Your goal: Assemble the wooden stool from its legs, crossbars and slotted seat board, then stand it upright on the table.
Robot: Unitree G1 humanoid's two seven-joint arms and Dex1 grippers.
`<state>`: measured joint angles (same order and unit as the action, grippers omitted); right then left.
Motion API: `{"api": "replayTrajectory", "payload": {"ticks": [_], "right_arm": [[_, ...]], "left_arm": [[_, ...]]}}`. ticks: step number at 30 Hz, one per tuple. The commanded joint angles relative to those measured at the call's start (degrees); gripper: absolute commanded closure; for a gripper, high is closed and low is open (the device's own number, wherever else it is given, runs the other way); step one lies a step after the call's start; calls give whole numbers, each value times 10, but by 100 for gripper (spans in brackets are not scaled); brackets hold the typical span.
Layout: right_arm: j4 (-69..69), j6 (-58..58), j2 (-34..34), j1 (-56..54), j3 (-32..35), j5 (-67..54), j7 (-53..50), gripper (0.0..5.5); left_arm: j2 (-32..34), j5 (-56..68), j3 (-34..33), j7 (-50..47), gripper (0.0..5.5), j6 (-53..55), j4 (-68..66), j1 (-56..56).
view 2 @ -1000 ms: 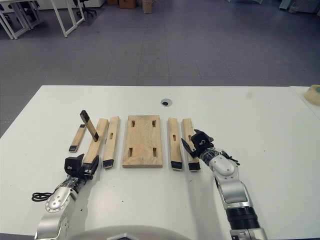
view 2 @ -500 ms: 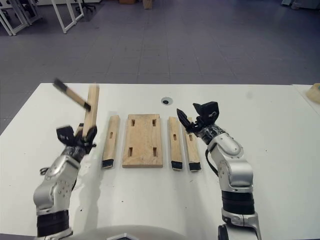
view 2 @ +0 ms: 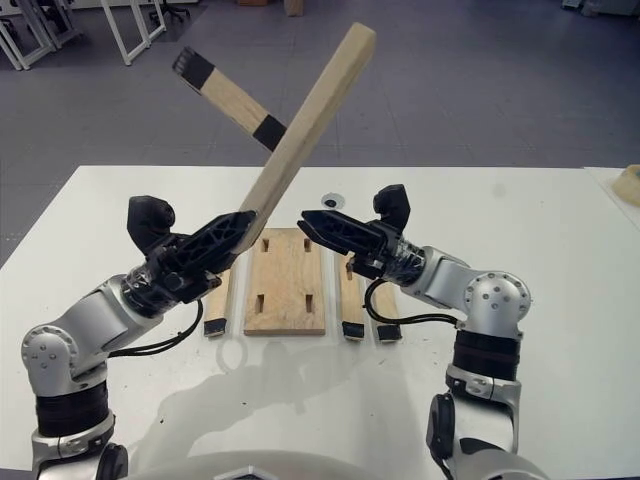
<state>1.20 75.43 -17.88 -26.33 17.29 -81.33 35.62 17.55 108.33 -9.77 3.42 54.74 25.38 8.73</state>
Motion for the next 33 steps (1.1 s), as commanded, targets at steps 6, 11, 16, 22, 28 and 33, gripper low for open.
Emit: {"api": "replayTrajectory", "payload": {"ticks": [6, 11, 16, 22, 28, 33], "right_arm": [[-1, -8, -2, -64, -29, -49, -33, 0], [-13, -6, 3, -75, -39, -82, -60, 40], [-12, -4, -13, -76, -50, -93, -59, 136], [-11, -12, -21, -79, -55, -93, -55, 253], [1, -18, -33, -74, -72, -58, -36, 338], [-12, -22, -41, -76, -75, -46, -28, 339]], "left_arm": [[46, -11, 54, 12, 346, -28, 29, -23], [59, -56, 62, 25, 346, -42, 22, -24], [65, -65, 66, 41, 346, -43, 15, -23], [75, -66, 72, 51, 346, -41, 10, -22], [82, -71, 69, 56, 346, -46, 6, -18], [88, -100, 62, 83, 346, -51, 10, -14]]}}
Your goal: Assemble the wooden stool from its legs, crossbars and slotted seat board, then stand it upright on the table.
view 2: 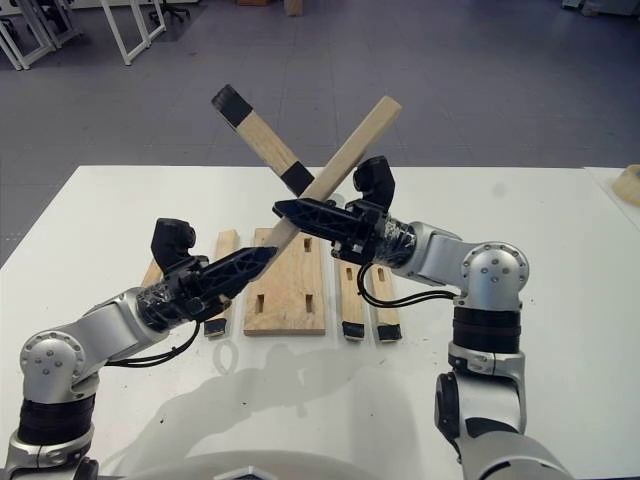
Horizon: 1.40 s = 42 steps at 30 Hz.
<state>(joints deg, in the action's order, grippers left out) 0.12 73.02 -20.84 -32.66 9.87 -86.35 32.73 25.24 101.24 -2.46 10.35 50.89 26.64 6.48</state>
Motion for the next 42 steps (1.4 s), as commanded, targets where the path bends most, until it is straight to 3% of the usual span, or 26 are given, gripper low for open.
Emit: {"api": "replayTrajectory", "payload": {"ticks": [1, 5, 10, 12, 15, 19, 26, 30, 36, 42], "right_arm": [[-6, 5, -9, -12, 3, -5, -6, 340], [-19, 12, -15, -10, 9, -13, -16, 340], [-17, -1, -58, 18, 4, 52, 27, 340], [-4, -16, -80, 31, -3, 89, 56, 340], [12, -54, -95, 39, -12, 148, 86, 340], [15, -83, -92, 30, -8, 186, 91, 340], [36, -93, -89, 36, -3, 201, 89, 340], [43, -96, -86, 39, -2, 206, 90, 340], [48, -93, -91, 51, -5, 219, 105, 340], [45, -97, -91, 52, -5, 228, 108, 340]], "left_arm": [[14, -34, -14, 26, 308, -11, -1, 8], [32, -45, -28, 66, 252, -7, 3, 9], [62, -30, -114, 94, 247, -41, -34, 28], [75, -108, -121, 107, 247, -62, -54, 43], [118, -357, -17, 136, 247, -110, -49, 43], [174, -725, 205, 143, 247, -233, -67, 36], [179, -959, 351, 161, 247, -271, -97, 27], [180, -1054, 379, 175, 247, -261, -113, 26], [139, -1074, 315, 151, 247, -255, -110, 18], [161, -1115, 352, 228, 247, -259, -114, 8]]}}
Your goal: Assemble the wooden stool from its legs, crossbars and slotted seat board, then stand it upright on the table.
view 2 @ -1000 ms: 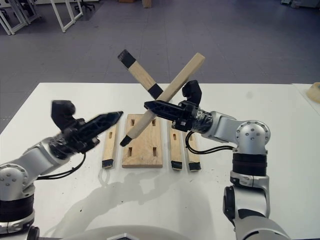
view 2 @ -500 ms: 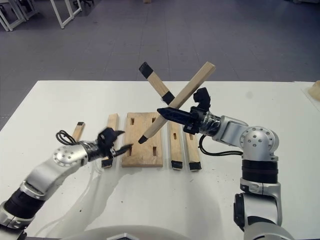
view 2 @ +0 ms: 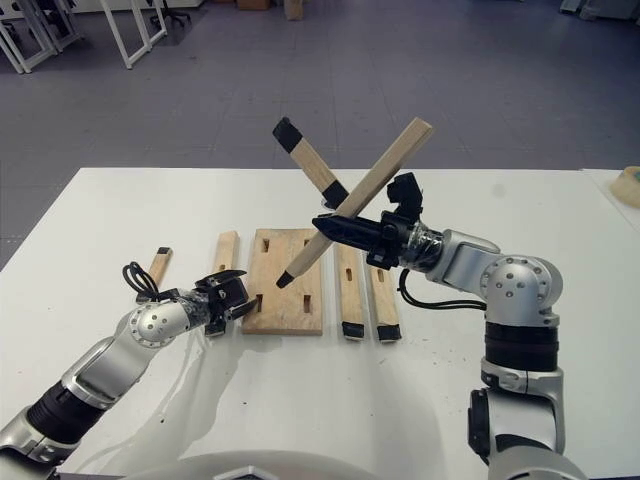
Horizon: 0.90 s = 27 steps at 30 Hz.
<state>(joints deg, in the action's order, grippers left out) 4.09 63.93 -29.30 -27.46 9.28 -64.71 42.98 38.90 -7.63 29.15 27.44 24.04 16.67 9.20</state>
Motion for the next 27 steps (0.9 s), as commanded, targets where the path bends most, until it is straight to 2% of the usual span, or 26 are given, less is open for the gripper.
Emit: {"api": "replayTrajectory", "payload": {"ticks": [1, 6, 12, 18, 27], "right_arm": [[5, -5, -5, 0, 1, 13, 6, 340], [6, -9, -8, -2, 4, 25, 12, 340], [8, -58, -13, -3, -32, 93, 31, 340], [-111, -162, 24, -41, -99, 213, 59, 340], [-335, -289, 72, -141, -155, 345, 145, 341]], "left_arm": [[30, -40, 43, 68, 247, 9, -16, -18], [124, -147, 88, 160, 247, 7, -29, -14], [182, -138, 54, 209, 247, -58, -18, -36], [194, -136, 20, 197, 247, -134, -50, -54], [174, -146, 4, 198, 247, -239, -126, -22]]}}
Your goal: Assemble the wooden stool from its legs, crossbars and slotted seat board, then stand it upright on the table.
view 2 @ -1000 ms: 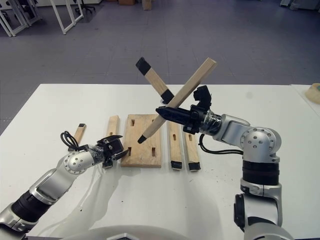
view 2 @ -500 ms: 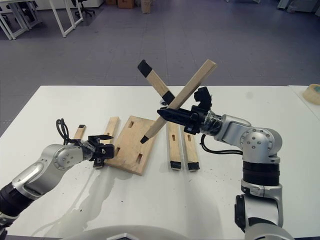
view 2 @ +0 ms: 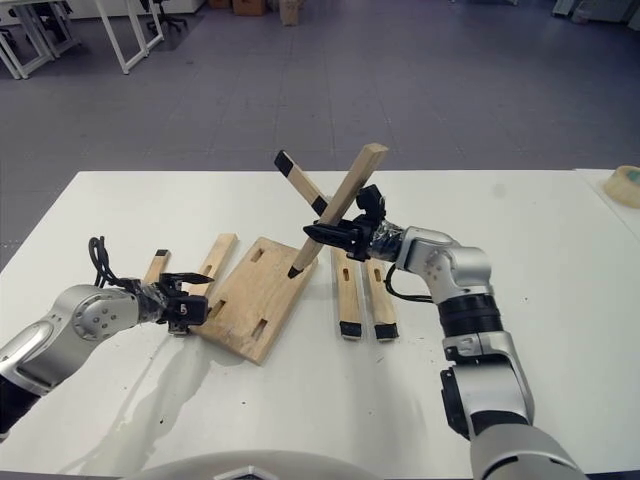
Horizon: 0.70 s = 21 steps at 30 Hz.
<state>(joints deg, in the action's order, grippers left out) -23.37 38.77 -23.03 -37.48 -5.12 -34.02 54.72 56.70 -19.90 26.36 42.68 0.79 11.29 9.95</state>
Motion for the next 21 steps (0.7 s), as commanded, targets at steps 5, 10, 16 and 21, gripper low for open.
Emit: {"api": "replayTrajectory", "payload": {"ticks": [5, 10, 16, 21], "right_arm": [[-178, -104, 31, -83, -31, 106, 67, 341], [-269, -152, 49, -112, -47, 161, 99, 341], [-280, -252, 54, -88, -102, 262, 51, 343], [-178, -270, 54, 9, -124, 296, -6, 343]], "left_arm": [[-10, -28, 29, 51, 247, -28, -88, -20], [-18, -32, 32, 54, 247, -34, -89, -18], [-30, -32, 29, 51, 247, -31, -79, -21], [-61, -25, 26, 45, 247, -6, -44, -38]]}}
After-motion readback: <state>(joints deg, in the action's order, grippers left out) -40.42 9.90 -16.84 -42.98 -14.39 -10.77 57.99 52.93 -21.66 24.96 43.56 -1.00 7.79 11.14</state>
